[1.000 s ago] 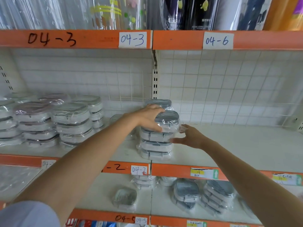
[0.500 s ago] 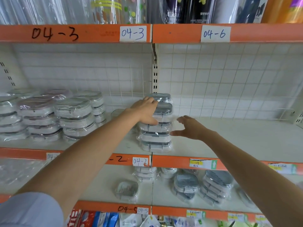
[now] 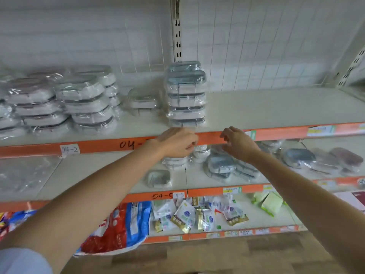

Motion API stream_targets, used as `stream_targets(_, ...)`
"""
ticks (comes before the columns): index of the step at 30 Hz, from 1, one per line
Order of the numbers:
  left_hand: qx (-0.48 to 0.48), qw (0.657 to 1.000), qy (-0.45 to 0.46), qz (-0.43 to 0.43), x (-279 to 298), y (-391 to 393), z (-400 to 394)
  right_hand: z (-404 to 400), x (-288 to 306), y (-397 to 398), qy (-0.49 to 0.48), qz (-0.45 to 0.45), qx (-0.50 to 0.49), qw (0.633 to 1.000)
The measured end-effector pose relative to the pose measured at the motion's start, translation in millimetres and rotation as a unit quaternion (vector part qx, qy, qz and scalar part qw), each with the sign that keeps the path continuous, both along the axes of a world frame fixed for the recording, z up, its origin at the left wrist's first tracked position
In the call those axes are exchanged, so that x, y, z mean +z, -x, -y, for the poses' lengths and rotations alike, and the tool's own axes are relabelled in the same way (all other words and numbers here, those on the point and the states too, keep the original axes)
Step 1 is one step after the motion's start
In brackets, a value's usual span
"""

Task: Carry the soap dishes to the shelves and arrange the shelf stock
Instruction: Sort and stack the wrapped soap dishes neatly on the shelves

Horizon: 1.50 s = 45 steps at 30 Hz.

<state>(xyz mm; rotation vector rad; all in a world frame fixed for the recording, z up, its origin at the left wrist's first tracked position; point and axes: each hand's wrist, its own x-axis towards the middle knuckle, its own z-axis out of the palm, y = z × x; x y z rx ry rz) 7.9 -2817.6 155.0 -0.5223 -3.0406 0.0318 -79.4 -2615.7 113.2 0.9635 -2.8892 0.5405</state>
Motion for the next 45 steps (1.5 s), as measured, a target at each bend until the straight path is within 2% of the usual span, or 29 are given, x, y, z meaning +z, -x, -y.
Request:
stream_targets(7,0.065,0.98,0.001,0.189,-119.7,-27.6,21.0,-12.8,-99.5,-28.2,-0.142,0.099,0.019,0.985)
stream_targets(14,0.218,0.946,0.007,0.238,-250.1,-10.5,74.0,-5.6,-202.9,15.8,-0.169,0.119,-0.021,0.978)
stream_targets(21,0.304,0.926,0.035,0.222,-328.3,49.8,122.6,16.4,-271.0,97.4,-0.163,0.072,-0.039,0.983)
stream_targets(31,0.279,0.931,0.063,0.226,-351.9,88.5,125.6,34.8,-294.5,145.6,-0.258,0.067,-0.046,0.963)
stream_targets(35,0.262,0.941,0.047,0.211,-347.1,88.5,119.2,33.0,-288.5,146.2,-0.279,0.014,-0.029,0.96)
stream_targets(40,0.238,0.944,0.02,0.228,-318.1,71.9,104.7,33.1,-260.9,116.9,-0.28,0.018,-0.012,0.96)
stream_targets(45,0.225,0.933,-0.024,0.278,-253.0,35.4,89.8,29.6,-213.8,58.2,-0.221,0.1,-0.011,0.97)
